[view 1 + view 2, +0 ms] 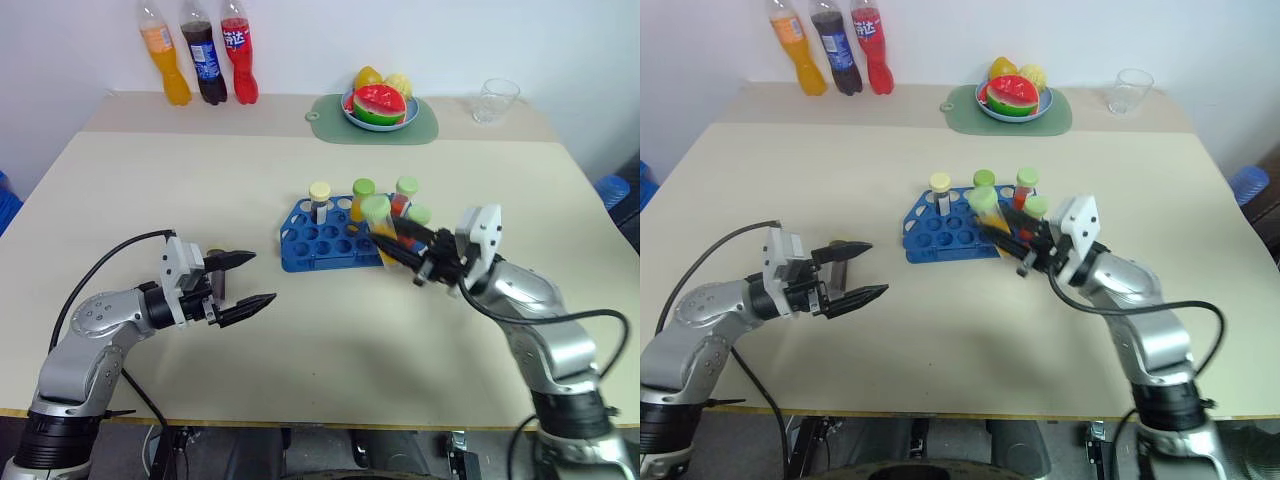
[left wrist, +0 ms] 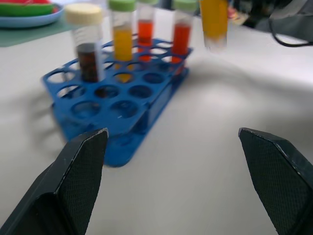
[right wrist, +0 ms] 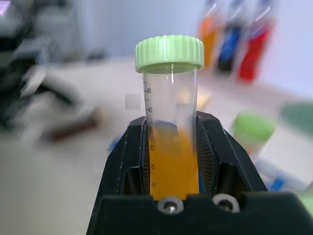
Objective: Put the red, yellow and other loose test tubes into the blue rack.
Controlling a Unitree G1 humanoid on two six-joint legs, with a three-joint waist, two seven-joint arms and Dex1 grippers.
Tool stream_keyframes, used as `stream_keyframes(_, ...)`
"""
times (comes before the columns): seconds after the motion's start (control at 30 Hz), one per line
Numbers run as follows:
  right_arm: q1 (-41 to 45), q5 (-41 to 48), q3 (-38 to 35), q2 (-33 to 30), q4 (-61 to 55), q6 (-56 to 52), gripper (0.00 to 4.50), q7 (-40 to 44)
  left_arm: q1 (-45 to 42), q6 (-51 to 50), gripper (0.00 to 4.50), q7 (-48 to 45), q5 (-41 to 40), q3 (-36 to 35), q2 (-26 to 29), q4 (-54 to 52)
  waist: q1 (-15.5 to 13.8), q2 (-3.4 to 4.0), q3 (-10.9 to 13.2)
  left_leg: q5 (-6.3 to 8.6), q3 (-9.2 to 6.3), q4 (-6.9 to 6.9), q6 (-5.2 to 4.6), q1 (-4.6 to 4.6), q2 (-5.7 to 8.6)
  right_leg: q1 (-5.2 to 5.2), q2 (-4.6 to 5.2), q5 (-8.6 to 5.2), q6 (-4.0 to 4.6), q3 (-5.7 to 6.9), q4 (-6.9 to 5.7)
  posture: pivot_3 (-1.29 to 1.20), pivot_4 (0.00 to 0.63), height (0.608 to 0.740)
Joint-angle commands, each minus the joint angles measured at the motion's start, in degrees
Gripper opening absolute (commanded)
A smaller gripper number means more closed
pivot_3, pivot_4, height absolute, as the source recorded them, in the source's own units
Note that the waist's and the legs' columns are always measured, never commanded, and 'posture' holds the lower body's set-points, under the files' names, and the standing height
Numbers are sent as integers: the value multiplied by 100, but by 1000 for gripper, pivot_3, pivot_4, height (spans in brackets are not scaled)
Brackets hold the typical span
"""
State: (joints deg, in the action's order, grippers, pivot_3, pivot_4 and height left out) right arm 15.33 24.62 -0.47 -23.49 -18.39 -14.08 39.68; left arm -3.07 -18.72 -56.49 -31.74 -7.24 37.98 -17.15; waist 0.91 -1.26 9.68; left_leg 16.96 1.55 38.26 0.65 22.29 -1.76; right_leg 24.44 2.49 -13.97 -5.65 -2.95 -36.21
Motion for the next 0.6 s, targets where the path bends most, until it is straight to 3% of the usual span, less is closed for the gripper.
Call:
stream_keyframes(0.03,229,-386,64,389,395,707,1061,-297,-19,-87,4421,123,-19,5,9,-253,-8,0,0,0,-1,0,0,1,0,0,0,0,0,1,0,0,150,740)
stream_keyframes(0.6,468,-1153,322,1297,3000,2738,1061,-406,145,-89,4421,-59,-133,-196,170,-376,23,3,0,-1,1,-2,1,-5,1,-1,6,1,2,2,-4,0,150,740)
